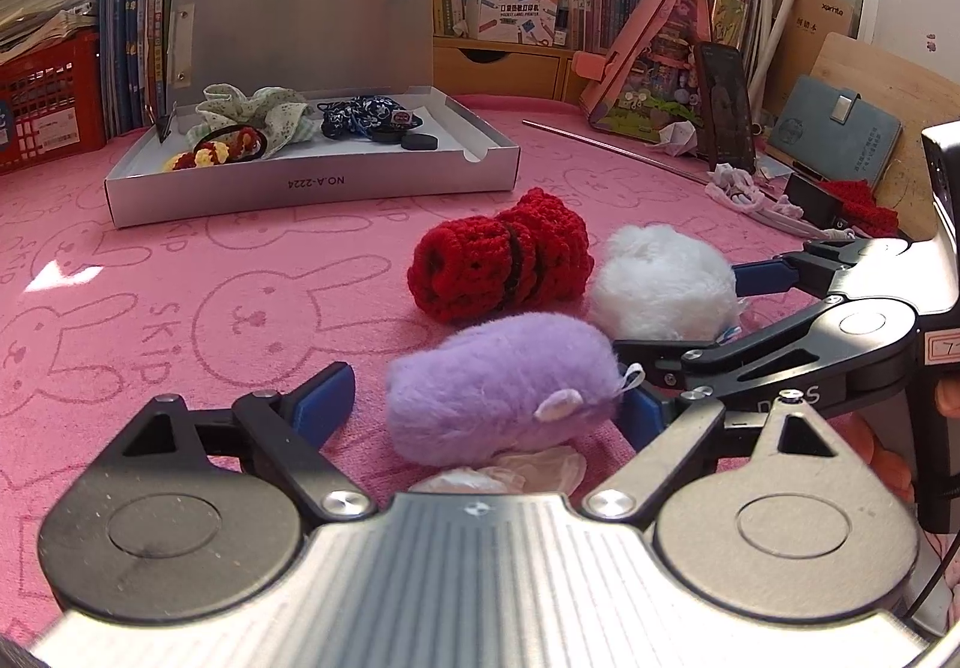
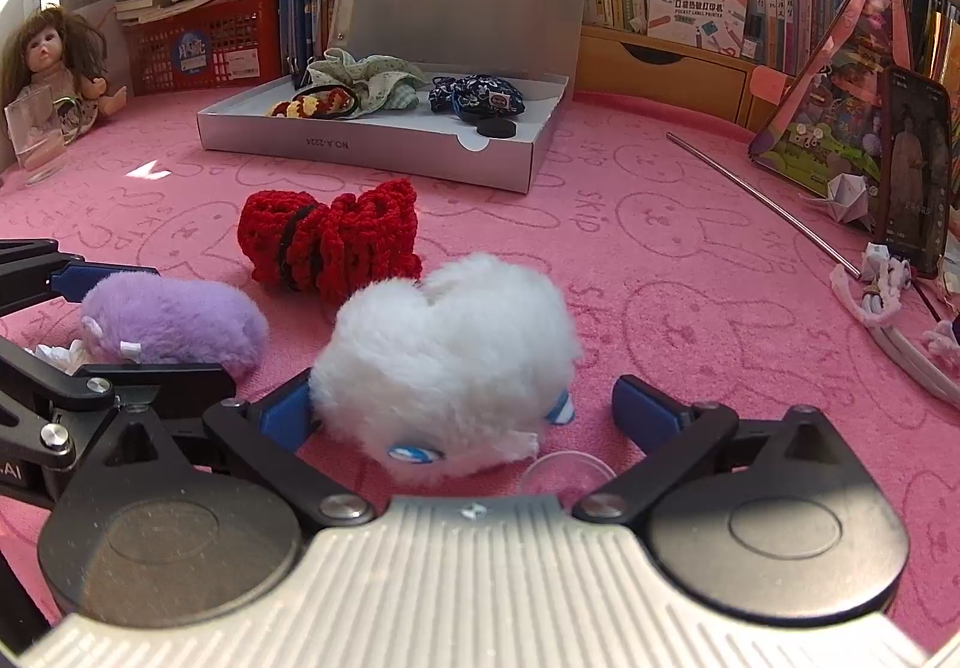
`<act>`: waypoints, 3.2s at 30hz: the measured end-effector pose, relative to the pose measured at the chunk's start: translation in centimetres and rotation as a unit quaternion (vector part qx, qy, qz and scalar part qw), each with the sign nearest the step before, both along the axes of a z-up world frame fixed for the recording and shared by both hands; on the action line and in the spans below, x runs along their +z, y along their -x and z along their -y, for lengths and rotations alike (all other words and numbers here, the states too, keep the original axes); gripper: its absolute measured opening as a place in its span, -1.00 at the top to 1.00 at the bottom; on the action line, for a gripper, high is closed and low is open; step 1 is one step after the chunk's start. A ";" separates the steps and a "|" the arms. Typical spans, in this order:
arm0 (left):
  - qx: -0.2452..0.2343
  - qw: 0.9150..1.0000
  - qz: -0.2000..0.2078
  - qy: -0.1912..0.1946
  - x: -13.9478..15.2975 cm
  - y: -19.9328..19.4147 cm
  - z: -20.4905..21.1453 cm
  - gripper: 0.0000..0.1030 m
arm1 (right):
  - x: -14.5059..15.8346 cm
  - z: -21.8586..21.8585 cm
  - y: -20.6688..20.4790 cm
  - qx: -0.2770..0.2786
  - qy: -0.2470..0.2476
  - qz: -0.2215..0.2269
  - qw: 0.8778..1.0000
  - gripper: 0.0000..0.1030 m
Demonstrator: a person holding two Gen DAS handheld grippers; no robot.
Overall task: Organize objects
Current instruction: 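Close the left gripper on the purple plush while the right gripper closes on the white plush, then carry the purple plush and white plush over the silver box with both grippers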
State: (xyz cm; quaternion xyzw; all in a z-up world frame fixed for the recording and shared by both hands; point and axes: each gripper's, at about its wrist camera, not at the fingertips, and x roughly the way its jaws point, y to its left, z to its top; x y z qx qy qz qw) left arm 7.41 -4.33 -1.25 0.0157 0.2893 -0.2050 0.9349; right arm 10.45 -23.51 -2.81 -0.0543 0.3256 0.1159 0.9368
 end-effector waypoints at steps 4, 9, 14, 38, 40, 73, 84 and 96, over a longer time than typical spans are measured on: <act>0.004 1.000 0.000 -0.003 0.0 0.0 0.1 -0.79 | 0.0 0.0 0.0 0.000 0.000 0.000 1.000 -1.00; 0.006 1.000 -0.005 -0.002 0.1 -0.1 0.2 -0.79 | 0.0 0.0 0.0 0.000 -0.001 -0.001 1.000 -1.00; 0.004 1.000 -0.009 0.003 0.2 -0.3 0.1 -0.79 | -0.1 0.0 0.0 -0.004 -0.001 -0.002 1.000 -1.00; -0.006 0.999 -0.017 0.027 0.6 -0.2 -0.5 -0.41 | 0.3 -1.1 0.2 -0.013 -0.005 -0.005 1.000 -0.79; -0.005 0.999 -0.016 0.031 0.7 -0.1 -0.6 -0.41 | 0.4 -1.1 0.2 -0.013 -0.016 -0.010 1.000 -0.73; 0.025 0.999 0.033 -0.011 2.3 0.0 -1.3 -0.41 | 2.0 -1.6 0.7 -0.005 -0.041 0.021 0.999 -0.43; 0.033 0.999 0.031 -0.008 2.4 0.1 -1.7 -0.41 | 2.2 -2.1 0.8 -0.009 -0.032 0.026 0.999 -0.52; 0.038 0.999 0.023 -0.015 1.8 -0.3 -1.8 -0.41 | 0.4 -3.2 0.1 -0.013 0.024 0.026 0.999 -0.80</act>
